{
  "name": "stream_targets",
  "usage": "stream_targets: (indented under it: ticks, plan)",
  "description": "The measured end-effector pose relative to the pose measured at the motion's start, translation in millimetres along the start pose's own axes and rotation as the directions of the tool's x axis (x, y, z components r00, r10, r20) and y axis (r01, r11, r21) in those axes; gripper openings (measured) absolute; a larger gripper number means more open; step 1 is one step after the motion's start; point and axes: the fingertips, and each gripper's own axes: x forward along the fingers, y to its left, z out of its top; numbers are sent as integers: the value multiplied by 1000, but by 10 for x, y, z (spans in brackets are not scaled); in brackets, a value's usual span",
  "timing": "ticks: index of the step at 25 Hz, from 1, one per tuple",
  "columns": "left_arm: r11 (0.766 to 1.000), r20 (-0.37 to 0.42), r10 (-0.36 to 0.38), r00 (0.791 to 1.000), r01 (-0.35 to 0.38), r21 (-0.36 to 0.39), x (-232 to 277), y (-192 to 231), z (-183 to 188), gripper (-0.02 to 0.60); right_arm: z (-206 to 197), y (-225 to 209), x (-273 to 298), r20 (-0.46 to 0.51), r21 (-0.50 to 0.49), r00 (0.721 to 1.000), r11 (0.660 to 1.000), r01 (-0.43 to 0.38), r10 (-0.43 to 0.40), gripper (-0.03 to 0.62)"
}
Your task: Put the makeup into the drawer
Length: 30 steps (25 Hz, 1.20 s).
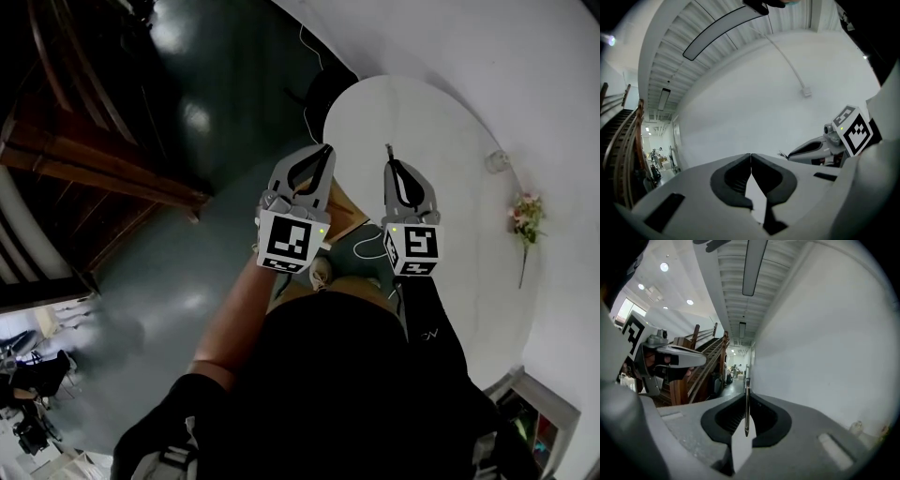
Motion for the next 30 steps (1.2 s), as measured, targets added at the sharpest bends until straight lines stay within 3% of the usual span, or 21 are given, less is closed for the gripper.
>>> stream_targets:
  ticks: [4,8,12,18,23,30]
  plan:
    - [1000,-22,17,1000,-17,-18,-53,57,-125,9,-437,263,182,-115,-3,991,997,-73,72,34]
    - [999,-47,30,998,-31,-39,-80,114,-237,9,-908,525,313,-249,19,958,989,-143,144,35]
    - [997,-68,40,997,-44,-56,-53,71,-328,9,-1338,726,346,-353,28,908,972,-232,227,35]
    - [996,-96,49,994,-56,-67,-91,67,-448,9,-1947,1004,323,-510,95,803,947,-305,310,35]
    - [995,-111,64,992,-72,-71,-173,114,-506,9,-2026,1134,344,-517,105,785,936,-337,341,35]
    - [993,-123,84,989,-94,-72,-303,225,-563,9,-2007,1175,424,-518,85,792,941,-328,323,64]
